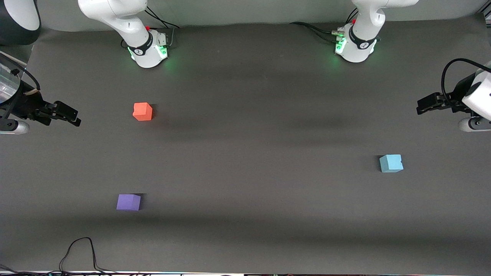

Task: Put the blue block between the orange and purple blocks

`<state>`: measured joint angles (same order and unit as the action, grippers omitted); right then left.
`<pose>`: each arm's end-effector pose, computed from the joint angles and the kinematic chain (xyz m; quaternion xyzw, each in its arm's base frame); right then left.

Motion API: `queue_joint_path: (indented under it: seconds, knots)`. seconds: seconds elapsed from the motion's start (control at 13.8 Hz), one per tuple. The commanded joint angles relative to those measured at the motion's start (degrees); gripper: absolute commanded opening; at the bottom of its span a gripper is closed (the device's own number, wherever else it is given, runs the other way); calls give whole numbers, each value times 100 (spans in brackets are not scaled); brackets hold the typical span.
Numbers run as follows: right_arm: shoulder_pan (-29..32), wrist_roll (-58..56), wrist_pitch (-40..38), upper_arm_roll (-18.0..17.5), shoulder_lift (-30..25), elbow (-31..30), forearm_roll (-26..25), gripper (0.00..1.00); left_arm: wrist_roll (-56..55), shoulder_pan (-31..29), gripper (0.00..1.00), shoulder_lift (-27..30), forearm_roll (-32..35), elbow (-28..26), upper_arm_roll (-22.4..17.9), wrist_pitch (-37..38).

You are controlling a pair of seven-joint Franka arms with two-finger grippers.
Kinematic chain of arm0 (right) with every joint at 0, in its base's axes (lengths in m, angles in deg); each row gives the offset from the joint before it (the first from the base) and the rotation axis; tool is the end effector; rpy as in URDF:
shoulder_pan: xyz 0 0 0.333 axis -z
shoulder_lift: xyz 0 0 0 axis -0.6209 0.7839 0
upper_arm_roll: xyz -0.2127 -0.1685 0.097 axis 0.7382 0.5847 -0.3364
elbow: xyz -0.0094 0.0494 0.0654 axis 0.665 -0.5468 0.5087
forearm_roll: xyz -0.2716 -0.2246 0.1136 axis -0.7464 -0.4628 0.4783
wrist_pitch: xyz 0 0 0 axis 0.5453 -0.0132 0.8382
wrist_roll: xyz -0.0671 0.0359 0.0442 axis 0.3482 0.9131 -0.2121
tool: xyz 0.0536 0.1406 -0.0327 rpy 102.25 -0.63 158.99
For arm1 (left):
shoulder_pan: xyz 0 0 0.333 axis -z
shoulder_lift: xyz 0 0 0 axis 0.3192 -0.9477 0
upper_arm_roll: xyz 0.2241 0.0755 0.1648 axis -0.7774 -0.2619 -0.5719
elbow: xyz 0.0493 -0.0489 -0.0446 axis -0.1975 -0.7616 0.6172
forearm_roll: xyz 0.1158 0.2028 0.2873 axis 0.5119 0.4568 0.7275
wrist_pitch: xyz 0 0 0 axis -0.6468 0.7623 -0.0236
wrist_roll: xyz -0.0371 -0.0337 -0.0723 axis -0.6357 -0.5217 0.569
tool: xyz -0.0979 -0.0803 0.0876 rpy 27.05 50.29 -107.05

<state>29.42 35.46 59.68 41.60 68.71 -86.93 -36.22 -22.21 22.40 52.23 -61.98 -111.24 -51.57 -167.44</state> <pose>0.5354 0.0023 0.5165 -0.9987 0.0456 -0.0169 0.0118 0.5301 -0.0093 0.5157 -0.9979 -0.0188 0.0616 0.0048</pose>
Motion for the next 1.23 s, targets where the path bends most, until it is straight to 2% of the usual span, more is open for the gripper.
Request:
queue_joint_path:
  seconds: [0.0,0.29,0.36,0.58,0.87,1.01,1.16]
  knots:
    - [-35,38,-33,32,39,82,83,100,88,-71,100,8,-68,51,49,98]
    - [-79,38,-6,24,57,169,83,100,192,-88,100,-1,-59,-10,32,124]
    - [-87,38,-6,24,66,169,83,100,619,-106,100,-1,-42,-28,5,124]
    - [-79,46,-6,32,66,169,92,100,1150,-360,100,419,28,-623,-65,-60]
    - [-79,46,2,32,75,169,92,100,1380,-581,100,650,90,-950,-83,-218]
    - [-79,46,2,32,92,213,83,100,1353,-554,100,737,90,-1379,-65,-603]
    - [-79,46,2,32,101,222,92,100,1292,-528,100,790,99,-2020,-48,-1323]
